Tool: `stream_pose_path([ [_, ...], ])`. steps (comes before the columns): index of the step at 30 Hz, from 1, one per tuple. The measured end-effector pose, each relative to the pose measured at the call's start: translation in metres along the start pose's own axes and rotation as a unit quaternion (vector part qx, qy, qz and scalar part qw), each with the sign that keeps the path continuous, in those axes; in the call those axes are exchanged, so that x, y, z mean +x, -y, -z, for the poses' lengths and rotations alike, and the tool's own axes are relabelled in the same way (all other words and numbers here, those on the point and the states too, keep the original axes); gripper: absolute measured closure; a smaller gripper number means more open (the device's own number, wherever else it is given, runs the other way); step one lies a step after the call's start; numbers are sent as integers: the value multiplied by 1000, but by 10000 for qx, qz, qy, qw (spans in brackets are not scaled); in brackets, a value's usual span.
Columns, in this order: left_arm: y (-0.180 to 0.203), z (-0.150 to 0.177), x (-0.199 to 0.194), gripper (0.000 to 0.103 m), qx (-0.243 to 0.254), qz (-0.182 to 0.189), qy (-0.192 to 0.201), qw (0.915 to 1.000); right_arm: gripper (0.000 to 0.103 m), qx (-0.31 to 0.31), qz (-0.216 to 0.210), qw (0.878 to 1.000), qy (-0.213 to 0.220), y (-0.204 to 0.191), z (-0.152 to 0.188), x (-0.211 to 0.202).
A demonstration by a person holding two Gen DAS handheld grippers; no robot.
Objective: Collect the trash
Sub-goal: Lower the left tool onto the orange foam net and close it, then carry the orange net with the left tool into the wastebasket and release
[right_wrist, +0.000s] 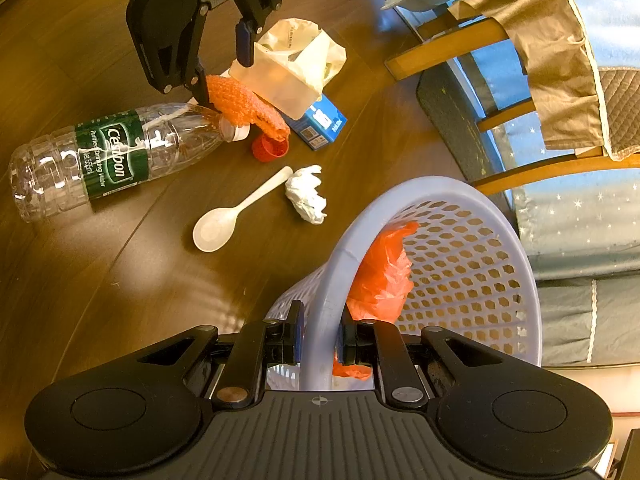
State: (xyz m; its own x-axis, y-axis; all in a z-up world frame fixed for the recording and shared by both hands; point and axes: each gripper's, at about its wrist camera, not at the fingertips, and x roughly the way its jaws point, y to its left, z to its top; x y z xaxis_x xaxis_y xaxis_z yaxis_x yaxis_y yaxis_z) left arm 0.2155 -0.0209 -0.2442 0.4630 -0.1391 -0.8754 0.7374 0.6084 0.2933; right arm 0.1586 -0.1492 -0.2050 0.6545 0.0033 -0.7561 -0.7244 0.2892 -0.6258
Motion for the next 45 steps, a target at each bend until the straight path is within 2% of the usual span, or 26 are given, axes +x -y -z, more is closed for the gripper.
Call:
stream_pose_path([
  [11, 1, 0, 19, 59, 30, 16, -48, 10000, 92, 33, -7, 10000, 1, 0, -2, -1],
  [15, 7, 0, 25, 61, 353, -112, -63, 9993, 92, 39, -9, 10000, 4, 1, -3, -1],
  [19, 8, -1, 29, 75, 383, -81, -98, 9992, 92, 37, -14, 10000, 3, 2, -4, -1],
  [21, 10, -1, 28, 86, 467, -114, -93, 9988, 92, 37, -15, 10000, 5, 2, -4, 0],
  [23, 10, 0, 26, 92, 533, -129, -87, 9985, 92, 33, -14, 10000, 4, 3, -4, 0],
  [25, 9, 0, 23, 94, 489, -154, -104, 9986, 92, 18, -6, 10000, 6, 3, -3, 0],
  [35, 0, -6, -16, 96, 499, -154, -75, 9986, 92, -8, 4, 10000, 12, 0, -1, 1],
  [45, -14, -33, -76, 96, 330, -227, 125, 9991, 92, -6, -13, 10000, 0, 0, -1, 1],
])
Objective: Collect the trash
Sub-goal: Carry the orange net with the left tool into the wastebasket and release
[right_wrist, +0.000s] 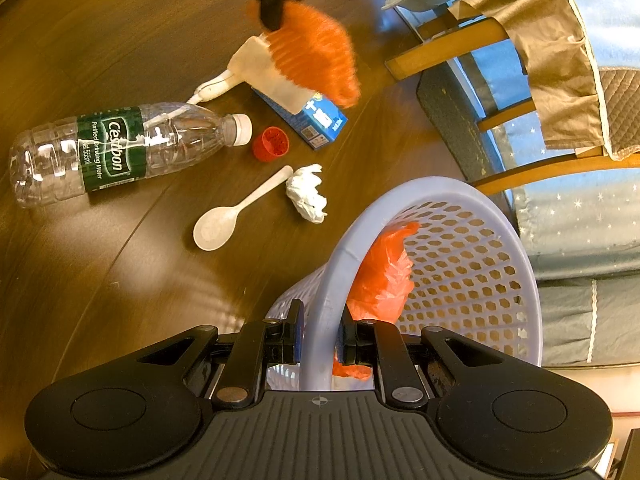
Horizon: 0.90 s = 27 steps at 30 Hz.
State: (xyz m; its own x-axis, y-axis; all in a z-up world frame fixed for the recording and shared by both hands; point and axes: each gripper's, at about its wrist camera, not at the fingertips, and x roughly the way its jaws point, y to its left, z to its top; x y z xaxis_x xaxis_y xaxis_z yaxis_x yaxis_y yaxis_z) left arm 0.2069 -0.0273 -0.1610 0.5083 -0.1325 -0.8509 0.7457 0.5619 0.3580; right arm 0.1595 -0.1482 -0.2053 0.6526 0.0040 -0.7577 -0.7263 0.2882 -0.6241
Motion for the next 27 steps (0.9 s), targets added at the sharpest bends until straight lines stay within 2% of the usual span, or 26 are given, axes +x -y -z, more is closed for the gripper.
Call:
stream_pose_path([
  [15, -15, -59, -93, 96, -183, -39, 524, 9985, 92, -19, -16, 10000, 9, 0, 3, -1],
  [21, -7, -89, -120, 96, -34, 144, 824, 9965, 92, -23, 1, 10000, 36, -1, 5, -2],
  [27, 8, -120, -128, 96, 222, 435, 1165, 9920, 93, -38, -3, 10000, 40, -2, 4, -4],
])
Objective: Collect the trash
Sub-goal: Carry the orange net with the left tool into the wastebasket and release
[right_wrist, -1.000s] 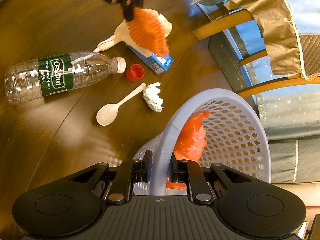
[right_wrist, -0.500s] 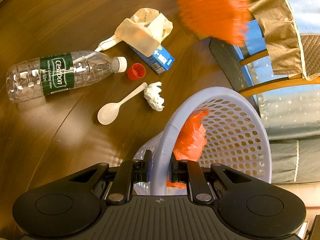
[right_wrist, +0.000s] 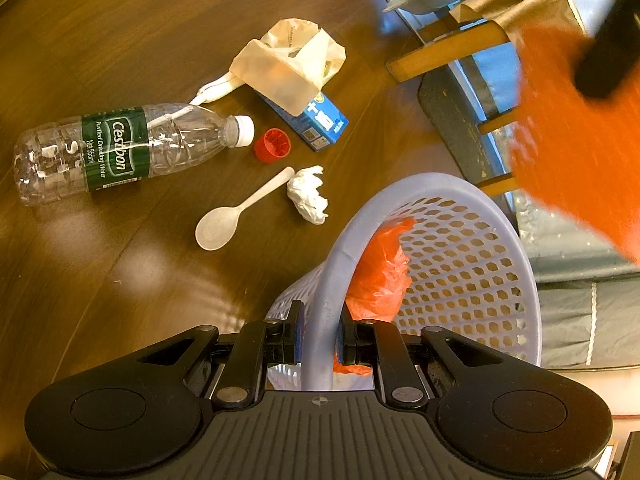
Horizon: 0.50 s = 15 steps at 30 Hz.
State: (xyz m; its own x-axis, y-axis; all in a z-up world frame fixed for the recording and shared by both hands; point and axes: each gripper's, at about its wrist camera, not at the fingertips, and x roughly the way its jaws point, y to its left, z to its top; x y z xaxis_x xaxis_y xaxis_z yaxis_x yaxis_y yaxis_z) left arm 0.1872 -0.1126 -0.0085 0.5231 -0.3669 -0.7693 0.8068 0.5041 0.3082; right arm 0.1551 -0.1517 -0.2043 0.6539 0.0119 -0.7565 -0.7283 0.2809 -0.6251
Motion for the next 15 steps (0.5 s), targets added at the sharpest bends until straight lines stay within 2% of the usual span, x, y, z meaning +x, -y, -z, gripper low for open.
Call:
stream_pose_path([
  [5, 10, -24, 18, 96, 161, 163, 229, 9995, 93, 4, -12, 10000, 18, 0, 0, -1],
  [7, 14, -32, 28, 90, 161, 164, 271, 9994, 93, 3, -10, 10000, 20, 0, 0, -2],
  [9, 15, -36, 38, 77, 105, 174, 306, 9993, 93, 28, -12, 10000, 15, 1, 0, -2],
  [15, 11, -35, 49, 77, -70, 199, 246, 9995, 93, 69, -6, 10000, 12, 3, 0, -1],
])
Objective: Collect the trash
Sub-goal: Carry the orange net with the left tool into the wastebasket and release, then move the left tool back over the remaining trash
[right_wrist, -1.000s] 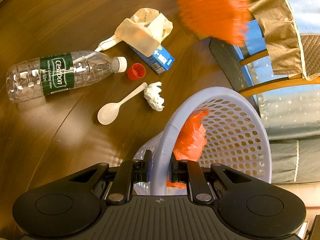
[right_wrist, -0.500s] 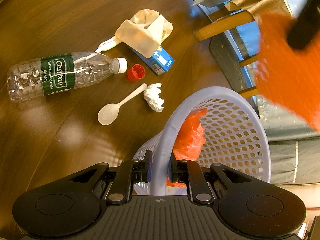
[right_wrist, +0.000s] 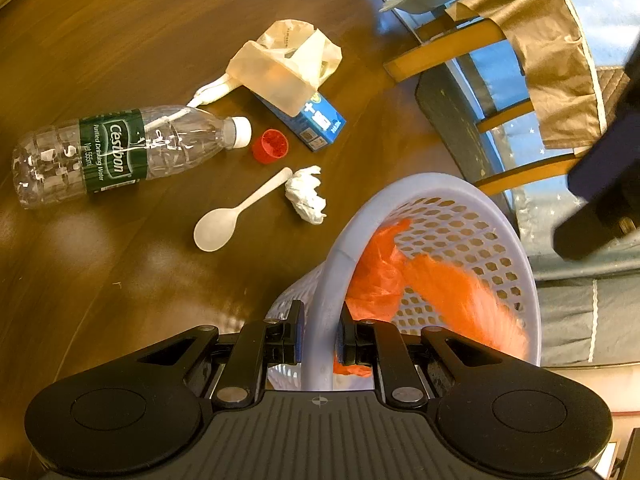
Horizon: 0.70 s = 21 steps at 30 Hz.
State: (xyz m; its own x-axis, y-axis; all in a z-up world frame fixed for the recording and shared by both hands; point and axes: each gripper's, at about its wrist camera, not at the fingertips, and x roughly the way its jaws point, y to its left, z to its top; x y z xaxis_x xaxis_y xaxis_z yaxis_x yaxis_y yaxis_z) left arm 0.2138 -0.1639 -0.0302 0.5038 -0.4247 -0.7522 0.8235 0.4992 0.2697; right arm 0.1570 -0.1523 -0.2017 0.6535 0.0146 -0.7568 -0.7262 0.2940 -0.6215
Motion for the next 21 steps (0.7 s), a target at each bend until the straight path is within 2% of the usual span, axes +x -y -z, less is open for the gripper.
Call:
stream_pose_path([
  [14, -17, 42, -10, 77, -187, -170, -449, 9987, 93, -27, 2, 10000, -8, -2, 0, 0],
  [21, -33, 84, -21, 77, -349, -441, -866, 9947, 92, -28, -2, 10000, -10, -2, -1, -1],
])
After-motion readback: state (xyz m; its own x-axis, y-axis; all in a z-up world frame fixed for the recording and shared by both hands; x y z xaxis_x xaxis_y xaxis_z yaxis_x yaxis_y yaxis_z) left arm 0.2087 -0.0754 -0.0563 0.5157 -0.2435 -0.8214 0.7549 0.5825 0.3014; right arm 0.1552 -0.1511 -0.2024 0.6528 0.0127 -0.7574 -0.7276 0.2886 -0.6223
